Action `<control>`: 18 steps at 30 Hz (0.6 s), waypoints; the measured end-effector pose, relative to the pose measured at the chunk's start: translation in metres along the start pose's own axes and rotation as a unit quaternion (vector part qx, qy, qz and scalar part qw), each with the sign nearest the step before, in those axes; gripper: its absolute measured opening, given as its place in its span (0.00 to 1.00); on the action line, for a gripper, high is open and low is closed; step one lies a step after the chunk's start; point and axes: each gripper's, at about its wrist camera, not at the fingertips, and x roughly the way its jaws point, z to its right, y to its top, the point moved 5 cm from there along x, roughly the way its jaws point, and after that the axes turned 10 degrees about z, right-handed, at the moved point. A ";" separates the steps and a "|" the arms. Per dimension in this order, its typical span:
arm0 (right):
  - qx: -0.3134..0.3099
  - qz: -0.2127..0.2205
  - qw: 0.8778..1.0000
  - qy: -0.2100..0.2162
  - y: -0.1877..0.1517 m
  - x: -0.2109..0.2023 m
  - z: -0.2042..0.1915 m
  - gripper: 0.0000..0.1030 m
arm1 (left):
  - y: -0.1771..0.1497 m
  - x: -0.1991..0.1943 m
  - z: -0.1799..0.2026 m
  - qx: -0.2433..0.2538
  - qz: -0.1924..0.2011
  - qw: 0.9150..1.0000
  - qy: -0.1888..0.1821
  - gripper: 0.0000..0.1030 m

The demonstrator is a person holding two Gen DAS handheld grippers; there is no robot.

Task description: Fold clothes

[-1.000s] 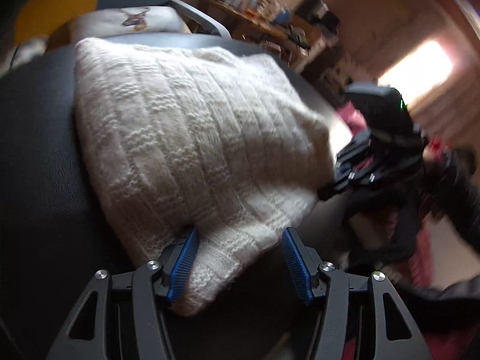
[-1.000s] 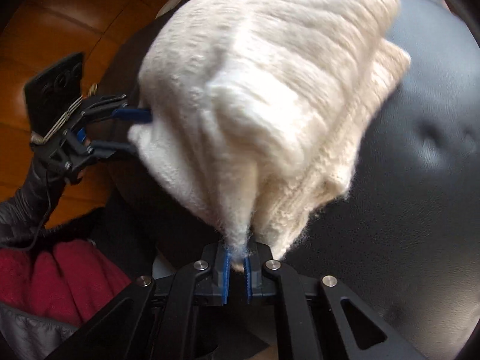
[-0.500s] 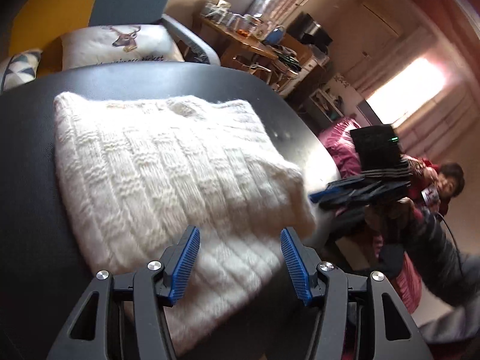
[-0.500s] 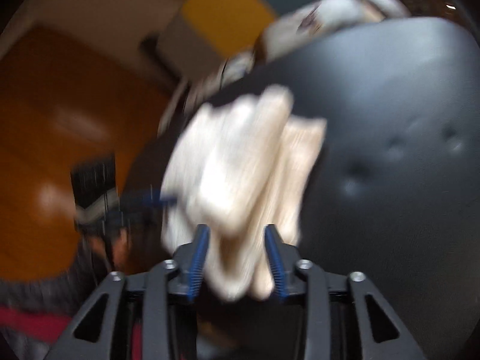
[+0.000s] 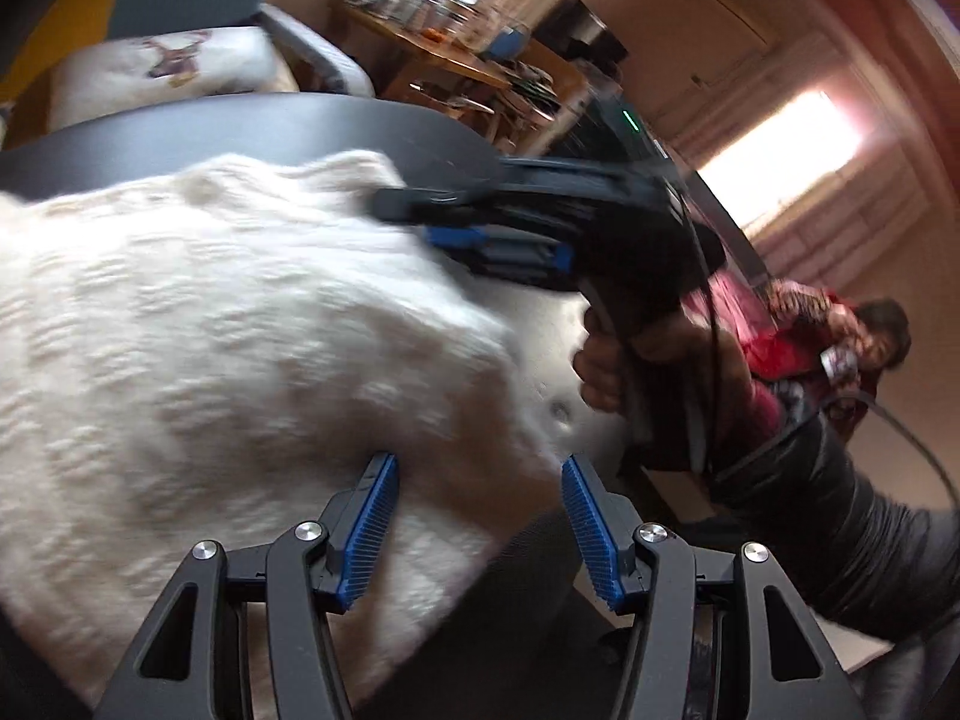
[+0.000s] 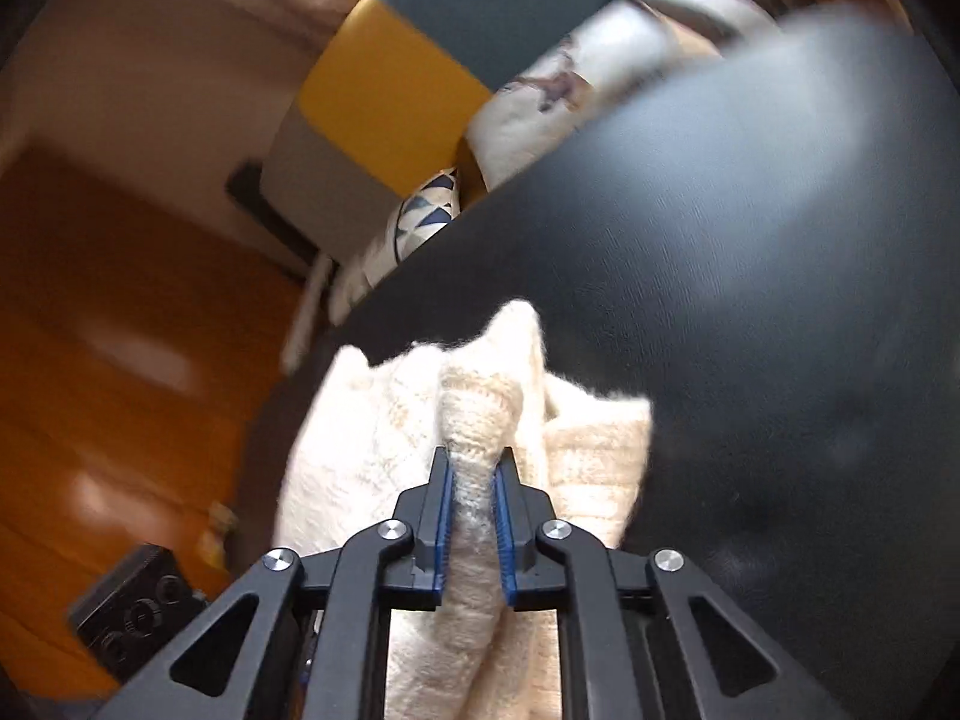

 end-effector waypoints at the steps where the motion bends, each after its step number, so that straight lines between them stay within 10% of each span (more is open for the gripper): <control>1: -0.024 0.006 0.999 -0.021 0.003 -0.003 -0.002 0.10 | -0.004 0.006 0.005 0.014 -0.010 1.000 -0.001 0.56; 6: -0.066 -0.035 0.990 -0.119 -0.015 0.018 0.028 0.10 | -0.030 0.032 0.020 0.075 -0.048 0.996 0.002 0.57; 18: -0.002 0.045 0.998 -0.040 0.004 -0.029 0.031 0.26 | -0.014 -0.027 0.023 0.018 0.017 0.999 -0.021 0.58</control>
